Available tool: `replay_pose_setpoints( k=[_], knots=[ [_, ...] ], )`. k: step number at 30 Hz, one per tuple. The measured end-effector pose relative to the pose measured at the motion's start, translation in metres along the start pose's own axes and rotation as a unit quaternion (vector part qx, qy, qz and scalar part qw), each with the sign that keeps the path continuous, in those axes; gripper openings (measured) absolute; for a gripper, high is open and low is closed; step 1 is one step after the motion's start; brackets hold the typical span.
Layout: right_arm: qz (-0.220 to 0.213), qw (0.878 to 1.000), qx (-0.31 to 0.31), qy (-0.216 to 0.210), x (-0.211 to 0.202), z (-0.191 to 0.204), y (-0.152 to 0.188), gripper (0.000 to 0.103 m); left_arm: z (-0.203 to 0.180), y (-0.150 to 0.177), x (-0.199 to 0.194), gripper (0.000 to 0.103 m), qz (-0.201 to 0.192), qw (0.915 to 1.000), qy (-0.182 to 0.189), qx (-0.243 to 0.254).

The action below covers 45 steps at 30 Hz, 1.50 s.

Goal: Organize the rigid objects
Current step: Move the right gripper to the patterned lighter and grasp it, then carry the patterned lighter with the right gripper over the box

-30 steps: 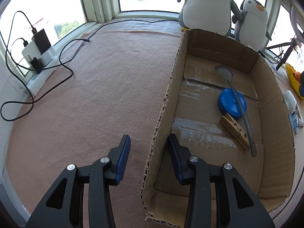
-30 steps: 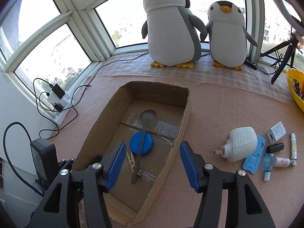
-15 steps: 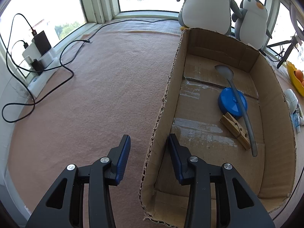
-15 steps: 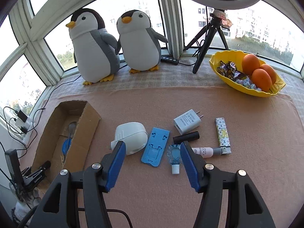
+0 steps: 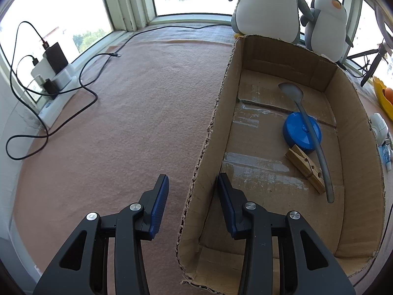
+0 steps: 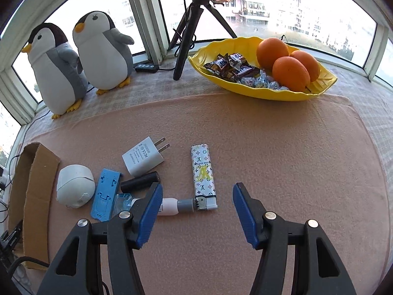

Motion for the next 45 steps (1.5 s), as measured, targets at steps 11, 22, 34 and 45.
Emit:
replay_pose_setpoints(
  k=[11, 22, 34, 45],
  knots=[
    [0.037, 0.998, -0.031, 0.037, 0.033, 0.001, -0.014, 0.036, 0.000, 0.001, 0.000, 0.039, -0.001, 1.0000, -0.002, -0.002],
    [0.070, 0.996, -0.031, 0.048, 0.052, -0.004, -0.017, 0.023, 0.000, 0.001, 0.000, 0.039, -0.001, 1.0000, -0.002, -0.001],
    [0.071, 0.997, -0.016, 0.038, 0.051, -0.013, -0.012, 0.021, 0.001, 0.001, 0.000, 0.039, -0.001, 1.0000, -0.003, -0.002],
    [0.052, 0.998, 0.010, 0.034, 0.036, -0.029, -0.011, 0.021, 0.001, 0.001, 0.000, 0.039, -0.001, 1.0000, -0.002, -0.002]
  ],
)
Point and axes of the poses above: each gripper's, at about its wrist camera, not at the fingertips, and x roughly the way its jaws point, z to its left, y to its underside, the point moved 10 cm from there along x, roughly the way its jaws point, and after that the axes turned 12 degrees about z, right-handed, at the moved point
